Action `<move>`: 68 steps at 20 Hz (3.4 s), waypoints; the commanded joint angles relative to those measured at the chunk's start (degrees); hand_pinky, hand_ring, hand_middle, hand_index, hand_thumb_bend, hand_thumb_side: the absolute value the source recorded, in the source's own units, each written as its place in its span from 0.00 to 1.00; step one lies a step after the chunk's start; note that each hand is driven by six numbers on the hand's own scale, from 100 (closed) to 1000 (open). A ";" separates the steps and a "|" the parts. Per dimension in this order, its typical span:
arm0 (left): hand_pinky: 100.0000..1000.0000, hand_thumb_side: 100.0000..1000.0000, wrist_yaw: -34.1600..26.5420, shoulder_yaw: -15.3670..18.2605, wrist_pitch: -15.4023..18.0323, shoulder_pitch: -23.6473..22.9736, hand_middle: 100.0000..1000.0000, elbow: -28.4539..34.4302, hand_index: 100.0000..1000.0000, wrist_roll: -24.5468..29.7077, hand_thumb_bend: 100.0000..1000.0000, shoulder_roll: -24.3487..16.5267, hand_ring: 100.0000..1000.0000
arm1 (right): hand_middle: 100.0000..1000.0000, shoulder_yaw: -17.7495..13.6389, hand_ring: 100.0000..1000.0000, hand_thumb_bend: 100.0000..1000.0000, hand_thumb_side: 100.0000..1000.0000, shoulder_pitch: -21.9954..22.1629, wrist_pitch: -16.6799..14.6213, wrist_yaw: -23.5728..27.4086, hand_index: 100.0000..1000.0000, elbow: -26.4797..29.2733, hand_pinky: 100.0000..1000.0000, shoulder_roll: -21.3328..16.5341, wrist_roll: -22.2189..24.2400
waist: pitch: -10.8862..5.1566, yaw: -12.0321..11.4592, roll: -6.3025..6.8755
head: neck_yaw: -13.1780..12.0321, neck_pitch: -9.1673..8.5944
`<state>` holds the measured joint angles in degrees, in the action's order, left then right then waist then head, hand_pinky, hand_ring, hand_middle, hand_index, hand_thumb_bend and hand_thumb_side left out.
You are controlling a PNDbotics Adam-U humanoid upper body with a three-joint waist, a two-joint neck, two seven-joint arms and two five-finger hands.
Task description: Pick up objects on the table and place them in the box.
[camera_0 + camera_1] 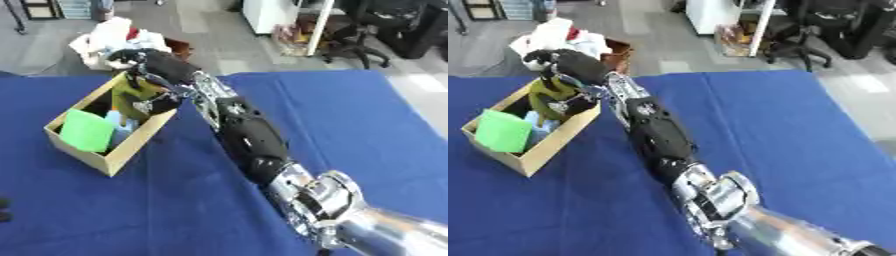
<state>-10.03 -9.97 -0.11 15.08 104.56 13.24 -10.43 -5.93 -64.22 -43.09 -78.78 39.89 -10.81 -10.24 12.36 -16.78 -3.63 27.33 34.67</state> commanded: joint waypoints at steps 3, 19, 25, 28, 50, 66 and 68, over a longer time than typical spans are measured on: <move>0.57 0.84 -0.10 0.10 0.10 0.62 0.56 1.07 0.78 0.09 0.00 0.02 0.61 | 0.90 0.31 0.84 0.00 0.14 -1.60 -1.76 0.02 1.00 -0.46 0.85 -0.62 1.51 | -0.43 0.17 -0.15 | -0.09 -0.62; 0.57 0.84 -0.06 0.12 0.10 0.60 0.56 1.12 0.78 0.01 0.00 0.00 0.61 | 0.92 0.38 0.86 0.00 0.41 -1.92 -4.21 4.82 1.00 0.01 0.86 -0.83 7.03 | -0.44 0.31 -0.23 | -0.20 -0.63; 0.57 0.84 -0.06 0.11 0.10 0.63 0.56 1.14 0.78 0.03 0.00 0.00 0.61 | 0.92 0.72 0.86 0.00 0.48 -2.17 -5.35 8.96 1.00 -0.68 0.86 -0.78 10.42 | -0.44 0.33 -0.26 | -0.28 -0.69; 0.57 0.83 -0.07 0.11 0.10 0.64 0.56 1.14 0.78 0.03 0.00 0.00 0.61 | 0.92 0.78 0.85 0.00 0.46 -2.34 -5.50 12.30 1.00 -0.77 0.86 -0.78 12.83 | -0.46 0.32 -0.26 | -0.26 -0.69; 0.57 0.83 0.13 0.48 0.16 0.40 0.55 1.06 0.78 -0.30 0.00 -0.16 0.60 | 0.90 1.76 0.83 0.00 0.32 -3.47 -6.01 24.59 1.00 1.84 0.85 -2.66 20.19 | -0.59 1.20 -0.34 | -1.08 -1.01; 0.57 0.84 1.85 4.00 0.83 -2.33 0.55 0.85 0.78 -4.03 0.00 -1.94 0.60 | 0.81 8.12 0.74 0.00 0.40 14.75 0.53 88.65 1.00 37.88 0.82 -19.50 41.31 | -1.02 10.39 -0.35 | -9.42 -0.31; 0.57 0.84 1.98 4.12 0.87 -2.57 0.55 0.83 0.78 -4.18 0.00 -1.98 0.60 | 0.80 6.29 0.73 0.00 0.41 19.43 3.39 93.82 1.00 43.28 0.81 -20.20 43.36 | -1.17 11.33 -0.28 | -10.18 0.25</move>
<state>-8.21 -6.39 0.66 12.16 104.55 9.39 -11.55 1.70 -44.13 -38.20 11.21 78.88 -28.63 28.55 12.30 -5.30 -3.63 17.67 34.73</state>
